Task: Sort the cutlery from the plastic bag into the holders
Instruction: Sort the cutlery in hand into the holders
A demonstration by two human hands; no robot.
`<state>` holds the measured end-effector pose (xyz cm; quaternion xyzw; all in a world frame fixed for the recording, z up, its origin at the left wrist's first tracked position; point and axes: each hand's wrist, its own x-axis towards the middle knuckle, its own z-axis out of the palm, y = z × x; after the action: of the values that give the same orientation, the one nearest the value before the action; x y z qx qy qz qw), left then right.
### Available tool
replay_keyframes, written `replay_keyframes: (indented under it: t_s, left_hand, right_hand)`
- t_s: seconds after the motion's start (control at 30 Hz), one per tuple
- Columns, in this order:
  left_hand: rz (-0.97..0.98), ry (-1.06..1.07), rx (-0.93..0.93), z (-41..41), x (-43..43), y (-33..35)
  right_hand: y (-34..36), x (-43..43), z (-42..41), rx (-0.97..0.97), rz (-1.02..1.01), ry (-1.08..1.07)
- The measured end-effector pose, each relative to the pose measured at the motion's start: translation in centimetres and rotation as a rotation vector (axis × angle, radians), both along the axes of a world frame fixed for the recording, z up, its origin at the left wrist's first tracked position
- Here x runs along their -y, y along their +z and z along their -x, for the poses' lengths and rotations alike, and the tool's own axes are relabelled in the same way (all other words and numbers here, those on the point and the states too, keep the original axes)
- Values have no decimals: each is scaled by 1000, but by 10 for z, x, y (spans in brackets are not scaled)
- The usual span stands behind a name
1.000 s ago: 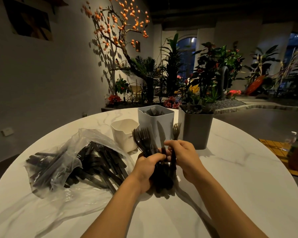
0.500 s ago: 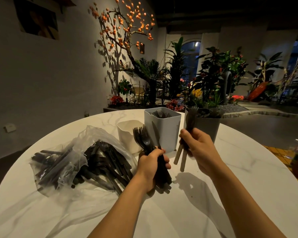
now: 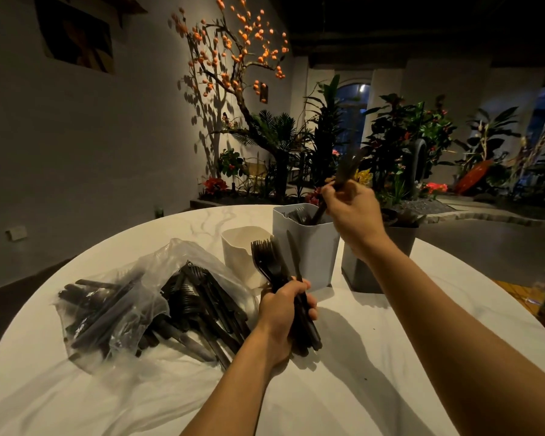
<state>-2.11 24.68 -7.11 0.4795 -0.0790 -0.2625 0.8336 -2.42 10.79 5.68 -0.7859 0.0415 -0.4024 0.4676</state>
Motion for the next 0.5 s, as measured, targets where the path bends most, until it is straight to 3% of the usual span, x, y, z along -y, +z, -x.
replay_keyframes:
  t_s: [0.13,0.23,0.3,0.4,0.5]
  left_hand:
    - [27,-43,-33,-2,-2,4]
    - [36,-55,-38,-4,-2,6]
    - [44,-71,-43,-4,-3,6]
    - [29,-87,-29,-5,-4,6]
    - [12,-102,-14,-5,-5,6]
  right_hand:
    - [-21,0,-19,-328,322,-202]
    - [-28,-4,-23,-445,383,-334]
    - [-33,-6,-24,-369,332,-332]
    - [-42,-12,-15,-60,227,-288]
    - [-49,-14,-8,29,384,-341]
